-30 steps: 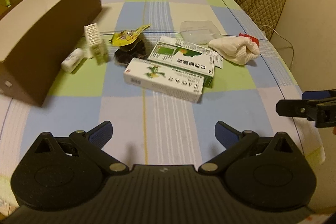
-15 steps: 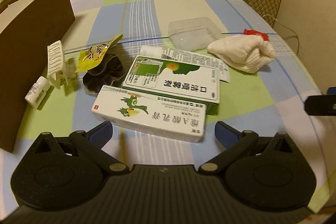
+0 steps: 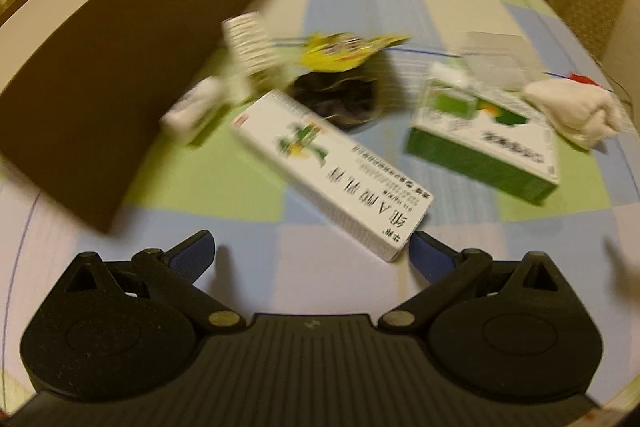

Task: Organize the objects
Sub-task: 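Grasp the white bird-print medicine box with the left gripper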

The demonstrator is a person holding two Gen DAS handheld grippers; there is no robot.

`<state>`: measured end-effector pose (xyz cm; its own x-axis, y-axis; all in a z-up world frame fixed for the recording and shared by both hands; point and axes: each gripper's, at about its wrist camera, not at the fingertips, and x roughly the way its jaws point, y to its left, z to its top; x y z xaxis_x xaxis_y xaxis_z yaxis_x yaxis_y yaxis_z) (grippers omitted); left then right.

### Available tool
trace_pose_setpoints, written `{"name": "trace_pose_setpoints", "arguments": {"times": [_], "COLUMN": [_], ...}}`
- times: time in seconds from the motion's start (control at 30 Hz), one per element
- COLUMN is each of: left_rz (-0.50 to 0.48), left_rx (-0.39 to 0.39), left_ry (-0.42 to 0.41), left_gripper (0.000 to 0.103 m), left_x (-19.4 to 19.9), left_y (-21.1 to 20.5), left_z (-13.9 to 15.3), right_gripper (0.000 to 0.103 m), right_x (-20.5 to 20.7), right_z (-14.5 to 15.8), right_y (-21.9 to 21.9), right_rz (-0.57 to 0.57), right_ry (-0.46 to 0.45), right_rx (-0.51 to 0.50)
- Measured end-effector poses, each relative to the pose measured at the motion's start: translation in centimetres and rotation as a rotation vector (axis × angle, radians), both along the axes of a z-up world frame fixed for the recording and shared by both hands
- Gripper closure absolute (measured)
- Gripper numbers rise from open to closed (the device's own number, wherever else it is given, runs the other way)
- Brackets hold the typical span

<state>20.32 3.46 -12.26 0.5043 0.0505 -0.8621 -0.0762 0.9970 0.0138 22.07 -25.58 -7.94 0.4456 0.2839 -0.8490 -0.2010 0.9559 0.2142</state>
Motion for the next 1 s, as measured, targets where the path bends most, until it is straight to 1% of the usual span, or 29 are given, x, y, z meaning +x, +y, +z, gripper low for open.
{"name": "trace_pose_setpoints", "arguments": {"times": [0.07, 0.17, 0.27, 0.4, 0.43, 0.5, 0.57, 0.6, 0.63, 0.8, 0.9, 1.0], "left_rz": [0.018, 0.024, 0.034, 0.053, 0.056, 0.061, 0.067, 0.069, 0.067, 0.057, 0.042, 0.028], "left_rx": [-0.037, -0.085, -0.084, -0.062, -0.055, -0.038, -0.061, -0.07, -0.067, -0.024, -0.024, -0.023], "left_ry": [-0.004, -0.032, -0.039, -0.032, -0.032, -0.022, -0.01, -0.006, -0.009, -0.007, 0.009, -0.01], "left_gripper": [0.001, 0.001, 0.001, 0.001, 0.003, 0.014, 0.016, 0.019, 0.02, 0.038, 0.038, 0.038], "left_x": [-0.3, 0.0, 1.4, 3.5, 3.7, 3.9, 3.6, 3.4, 3.0, 0.8, 0.5, 1.1], "left_y": [0.6, 0.4, -0.5, -0.9, -0.8, -0.5, 0.2, 0.5, 0.7, 2.1, 2.7, 2.7], "left_z": [0.5, 1.4, 1.5, 0.6, 0.4, 0.0, -0.3, -0.3, -0.3, -0.1, 0.1, 0.6], "right_gripper": [0.002, 0.002, 0.002, 0.002, 0.002, 0.002, 0.002, 0.002, 0.002, 0.002, 0.002, 0.002], "right_x": [0.3, 0.6, 0.8, 0.9, 0.9, 1.0, 1.1, 1.1, 1.2, 1.5, 1.7, 1.9], "right_z": [0.0, 0.0, 0.1, 0.0, -0.1, -0.3, -0.5, -0.6, -0.7, -0.9, -0.9, -0.8], "right_y": [0.2, 0.5, 0.7, 0.6, 0.5, 0.2, 0.0, 0.0, -0.1, -0.1, 0.1, 0.5], "right_rz": [0.005, 0.012, 0.016, 0.014, 0.011, 0.005, 0.001, -0.001, -0.001, 0.003, 0.007, 0.017], "right_ry": [-0.002, -0.006, -0.011, -0.007, -0.003, 0.005, 0.015, 0.018, 0.022, 0.03, 0.031, 0.024], "right_rx": [0.001, 0.001, 0.002, 0.001, 0.001, 0.001, -0.001, -0.002, -0.002, -0.001, 0.001, 0.005]}}
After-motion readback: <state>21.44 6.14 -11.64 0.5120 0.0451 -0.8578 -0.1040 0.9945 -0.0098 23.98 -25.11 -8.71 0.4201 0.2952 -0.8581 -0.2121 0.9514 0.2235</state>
